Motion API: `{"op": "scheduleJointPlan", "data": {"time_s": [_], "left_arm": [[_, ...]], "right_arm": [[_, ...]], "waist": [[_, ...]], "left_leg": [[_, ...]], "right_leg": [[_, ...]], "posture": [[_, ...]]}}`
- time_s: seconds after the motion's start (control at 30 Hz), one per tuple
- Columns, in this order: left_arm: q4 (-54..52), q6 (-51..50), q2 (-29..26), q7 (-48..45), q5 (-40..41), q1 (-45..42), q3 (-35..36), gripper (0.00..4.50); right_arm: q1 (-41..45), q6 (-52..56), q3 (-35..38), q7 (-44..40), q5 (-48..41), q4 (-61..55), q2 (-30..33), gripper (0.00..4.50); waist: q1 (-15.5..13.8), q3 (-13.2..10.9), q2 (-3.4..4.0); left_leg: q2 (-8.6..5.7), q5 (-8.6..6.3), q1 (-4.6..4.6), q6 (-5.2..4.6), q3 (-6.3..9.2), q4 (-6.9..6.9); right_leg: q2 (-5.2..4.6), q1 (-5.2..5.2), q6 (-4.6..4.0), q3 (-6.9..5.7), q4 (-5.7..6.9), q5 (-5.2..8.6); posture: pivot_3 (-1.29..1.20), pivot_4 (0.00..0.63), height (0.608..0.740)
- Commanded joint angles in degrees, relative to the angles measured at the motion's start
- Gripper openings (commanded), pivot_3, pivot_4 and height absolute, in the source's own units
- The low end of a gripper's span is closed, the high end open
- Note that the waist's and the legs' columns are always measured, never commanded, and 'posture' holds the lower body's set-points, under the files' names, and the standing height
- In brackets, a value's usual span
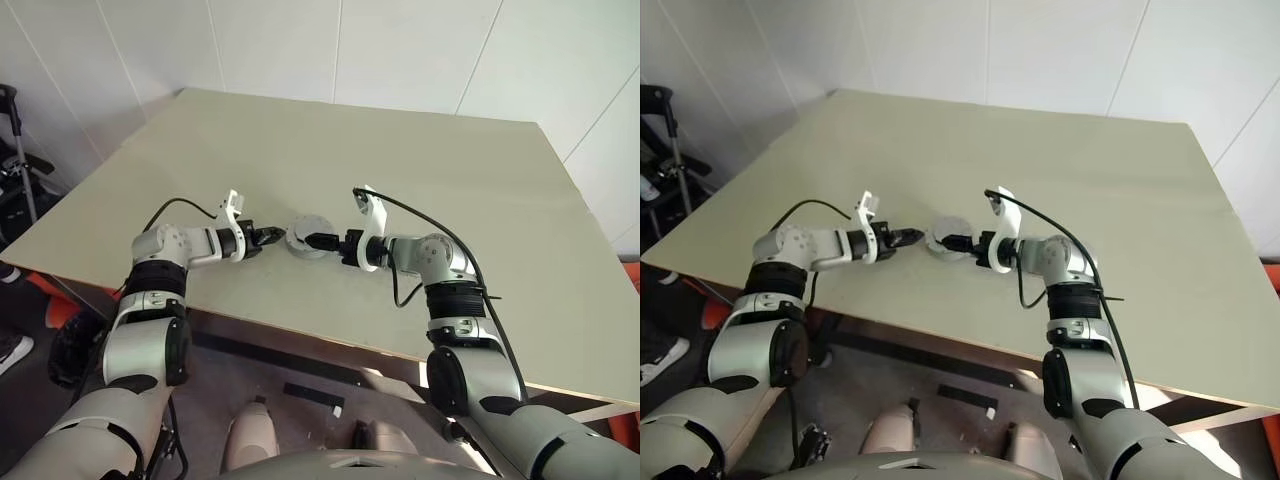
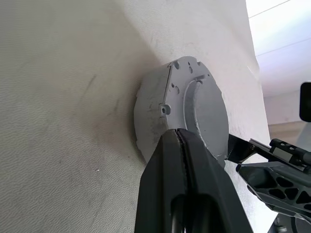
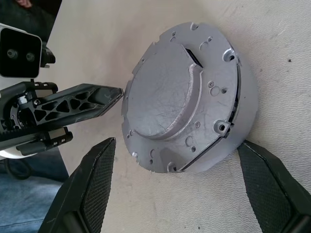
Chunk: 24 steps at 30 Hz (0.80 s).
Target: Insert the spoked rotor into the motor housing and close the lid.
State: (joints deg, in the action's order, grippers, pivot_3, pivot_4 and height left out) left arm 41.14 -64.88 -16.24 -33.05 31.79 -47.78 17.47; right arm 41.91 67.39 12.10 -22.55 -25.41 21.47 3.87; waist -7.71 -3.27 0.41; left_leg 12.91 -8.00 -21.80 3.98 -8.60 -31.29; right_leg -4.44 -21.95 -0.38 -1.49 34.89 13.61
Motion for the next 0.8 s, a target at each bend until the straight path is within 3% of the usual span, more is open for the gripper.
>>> {"op": "scheduleJointPlan", "data": {"time_s": [0.03,0.47,0.8], "left_arm": [[0.5,1.7,0.8,-0.8,1.1,-1.8,1.0,0.0],[9.8,6.4,1.3,-0.5,-1.2,-5.0,1.0,0.0],[10.1,6.7,0.0,-0.7,-1.2,-4.8,1.3,0.0]], "right_arm": [[1.0,-1.6,0.3,0.1,-1.3,-2.1,0.1,4.48],[1.1,-0.7,2.5,2.1,-2.7,-3.5,-0.7,4.48],[2.8,0.0,7.1,6.8,-5.7,-1.9,-6.5,4.48]], "waist": [[-0.1,0.0,0.0],[-0.7,0.0,0.0],[-0.7,0.0,0.0]], "left_leg": [[0.0,0.0,-0.01,0.0,0.0,0.0],[-0.01,0.0,0.0,0.0,0.01,-0.01],[0.02,0.02,0.04,0.02,0.01,0.0]], "right_leg": [[0.0,0.0,0.0,0.0,0.0,0.0],[0.0,0.0,0.03,0.0,0.01,-0.02],[0.01,-0.02,0.03,0.01,0.07,-0.02]], "posture": [[0.0,0.0,0.74],[0.0,0.0,0.74],[0.0,0.0,0.74]]}}
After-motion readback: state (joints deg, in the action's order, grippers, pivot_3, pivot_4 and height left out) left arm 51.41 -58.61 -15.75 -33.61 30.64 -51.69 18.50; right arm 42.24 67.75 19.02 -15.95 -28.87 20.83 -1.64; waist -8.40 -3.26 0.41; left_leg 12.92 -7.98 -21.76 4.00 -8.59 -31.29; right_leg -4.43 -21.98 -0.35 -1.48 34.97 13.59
